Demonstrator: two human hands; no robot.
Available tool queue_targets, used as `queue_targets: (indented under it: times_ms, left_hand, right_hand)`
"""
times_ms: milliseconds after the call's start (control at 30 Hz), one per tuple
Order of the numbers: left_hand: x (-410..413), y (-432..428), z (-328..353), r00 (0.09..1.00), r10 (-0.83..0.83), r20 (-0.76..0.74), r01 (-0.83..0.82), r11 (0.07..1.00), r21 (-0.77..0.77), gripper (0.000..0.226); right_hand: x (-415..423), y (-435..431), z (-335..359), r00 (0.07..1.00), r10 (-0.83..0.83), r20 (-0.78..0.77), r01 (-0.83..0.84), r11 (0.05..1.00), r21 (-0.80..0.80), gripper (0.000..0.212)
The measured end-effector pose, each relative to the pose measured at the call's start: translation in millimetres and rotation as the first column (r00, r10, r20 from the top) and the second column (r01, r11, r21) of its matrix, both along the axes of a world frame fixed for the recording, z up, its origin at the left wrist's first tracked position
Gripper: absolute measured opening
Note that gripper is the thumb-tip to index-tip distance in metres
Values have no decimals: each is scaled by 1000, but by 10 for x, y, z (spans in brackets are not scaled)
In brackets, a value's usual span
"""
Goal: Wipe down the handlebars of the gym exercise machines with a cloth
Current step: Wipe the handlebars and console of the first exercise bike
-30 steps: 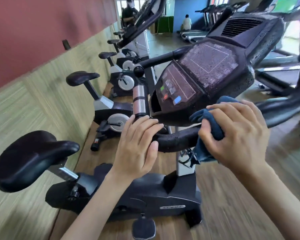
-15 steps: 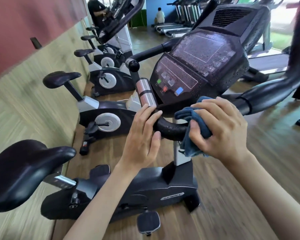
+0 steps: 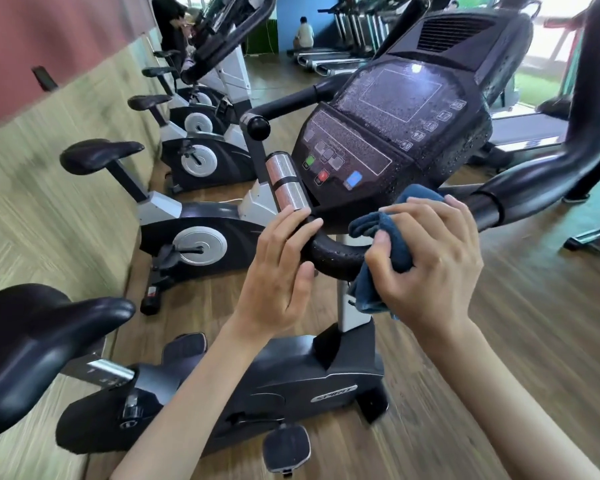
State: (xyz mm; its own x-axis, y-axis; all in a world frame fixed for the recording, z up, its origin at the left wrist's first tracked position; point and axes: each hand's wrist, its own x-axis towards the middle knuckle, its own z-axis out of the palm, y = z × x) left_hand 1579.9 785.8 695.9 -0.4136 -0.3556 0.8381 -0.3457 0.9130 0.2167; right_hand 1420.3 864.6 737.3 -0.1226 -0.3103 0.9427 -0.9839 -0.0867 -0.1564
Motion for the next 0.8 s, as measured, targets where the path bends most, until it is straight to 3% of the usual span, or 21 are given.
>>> queue_targets:
  times_ms: [333, 633, 800]
  left_hand:
    - [91, -512, 101, 996, -92, 21, 95, 966, -240, 42]
    - [200, -1053, 182, 966, -248, 70, 256, 956, -142, 41]
    - [136, -1173, 144, 919, -384, 90, 390, 919, -59, 41]
  right_hand:
    - [552, 22, -24, 981, -180, -77, 189, 973, 135, 31]
    - [782, -67, -108, 913, -380, 148, 366, 924, 111, 26]
    - [1051, -269, -135, 805, -568, 171, 564, 822, 79, 24]
